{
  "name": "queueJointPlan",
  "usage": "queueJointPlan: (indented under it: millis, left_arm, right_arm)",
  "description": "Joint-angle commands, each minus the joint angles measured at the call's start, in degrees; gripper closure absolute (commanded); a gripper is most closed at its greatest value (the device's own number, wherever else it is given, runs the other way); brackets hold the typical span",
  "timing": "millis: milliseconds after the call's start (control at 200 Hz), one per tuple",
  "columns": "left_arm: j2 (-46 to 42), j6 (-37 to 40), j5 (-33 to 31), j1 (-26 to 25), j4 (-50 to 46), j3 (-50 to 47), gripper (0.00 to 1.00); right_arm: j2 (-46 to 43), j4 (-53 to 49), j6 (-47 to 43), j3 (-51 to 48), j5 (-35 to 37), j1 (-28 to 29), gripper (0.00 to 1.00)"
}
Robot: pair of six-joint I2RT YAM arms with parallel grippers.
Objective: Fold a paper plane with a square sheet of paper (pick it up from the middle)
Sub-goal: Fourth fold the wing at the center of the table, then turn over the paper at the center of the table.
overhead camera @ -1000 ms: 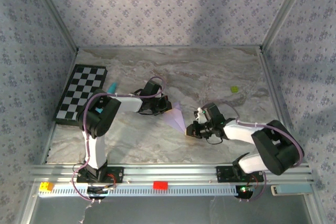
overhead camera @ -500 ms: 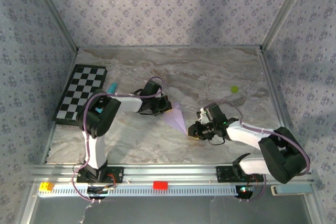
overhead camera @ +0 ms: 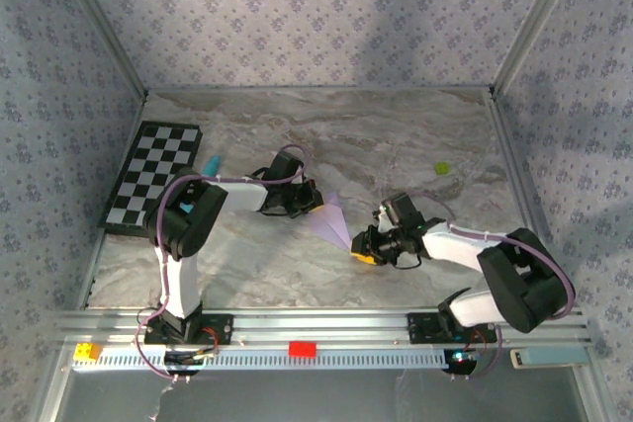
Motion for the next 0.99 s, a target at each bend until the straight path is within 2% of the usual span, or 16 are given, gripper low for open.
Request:
queueJointPlan:
  millis: [0, 230, 635, 990]
  left_arm:
    - [0.1, -0.3, -1.9, 0.4, -4.8, -1.7, 0.98]
    - [-0.1, -0.3, -1.9, 0.4, -5.0, -1.7, 0.98]
    - [-0.1, -0.1, -1.7, 0.4, -5.5, -1.2, 0.98]
    - [-0.2, 0.0, -1.7, 0.4, -6.2, -0.8, 0.97]
  right_arm:
    - [1.7, 1.6, 1.4, 1.2, -1.5, 0.7, 0.69]
    - [1.8, 4.9, 2.6, 1.2, -1.1, 0.8, 0.72]
    - [3.3, 9.9, 1.1, 1.8, -0.2, 0.0, 0.70]
    - [4.8, 11.4, -0.1, 1.7, -1.1, -1.0, 0.74]
